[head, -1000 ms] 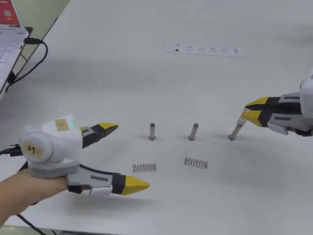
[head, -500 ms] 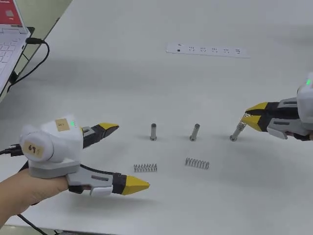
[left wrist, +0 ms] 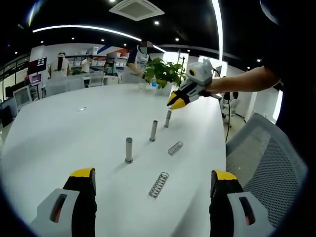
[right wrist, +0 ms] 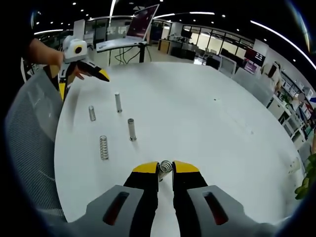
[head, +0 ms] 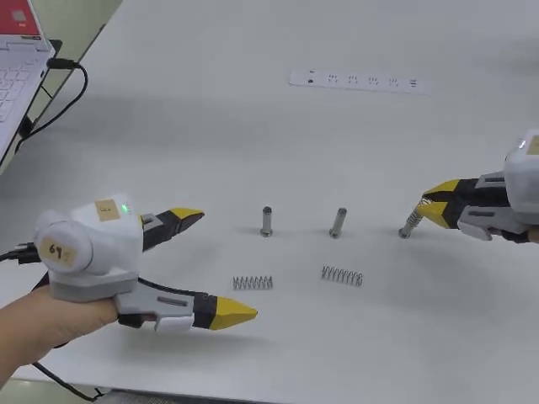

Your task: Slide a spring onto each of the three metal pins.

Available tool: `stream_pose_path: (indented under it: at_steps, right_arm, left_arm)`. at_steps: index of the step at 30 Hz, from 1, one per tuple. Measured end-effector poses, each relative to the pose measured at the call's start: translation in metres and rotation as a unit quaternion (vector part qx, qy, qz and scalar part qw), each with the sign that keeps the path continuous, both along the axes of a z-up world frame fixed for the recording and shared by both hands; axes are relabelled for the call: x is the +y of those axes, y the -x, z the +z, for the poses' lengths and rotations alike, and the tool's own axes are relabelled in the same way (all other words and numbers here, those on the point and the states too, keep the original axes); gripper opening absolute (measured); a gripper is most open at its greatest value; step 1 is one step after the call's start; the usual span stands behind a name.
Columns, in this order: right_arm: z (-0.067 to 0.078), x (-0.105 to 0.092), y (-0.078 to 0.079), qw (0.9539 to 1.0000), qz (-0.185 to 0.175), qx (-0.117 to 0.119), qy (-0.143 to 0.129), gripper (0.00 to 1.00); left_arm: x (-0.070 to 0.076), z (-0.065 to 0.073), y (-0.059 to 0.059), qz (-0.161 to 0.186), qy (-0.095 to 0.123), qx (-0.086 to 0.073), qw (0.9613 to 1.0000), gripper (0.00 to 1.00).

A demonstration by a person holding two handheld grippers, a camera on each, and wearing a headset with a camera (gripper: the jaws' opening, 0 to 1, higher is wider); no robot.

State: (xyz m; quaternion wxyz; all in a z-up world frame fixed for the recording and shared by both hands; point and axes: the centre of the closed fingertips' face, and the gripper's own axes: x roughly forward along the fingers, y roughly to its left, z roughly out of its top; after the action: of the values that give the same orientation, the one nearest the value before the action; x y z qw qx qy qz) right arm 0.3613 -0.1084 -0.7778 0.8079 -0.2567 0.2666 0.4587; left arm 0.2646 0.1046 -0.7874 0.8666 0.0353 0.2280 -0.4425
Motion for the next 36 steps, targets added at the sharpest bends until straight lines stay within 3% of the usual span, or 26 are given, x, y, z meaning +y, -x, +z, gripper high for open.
stream_pose_path:
  at_steps: [36]
  right_arm:
    - [-0.028, -0.002, 0.0, 0.9993, -0.01, 0.029, 0.02, 0.08]
  left_arm:
    - [0.004, -0.003, -0.002, 0.007, 0.001, 0.002, 1.0, 0.93]
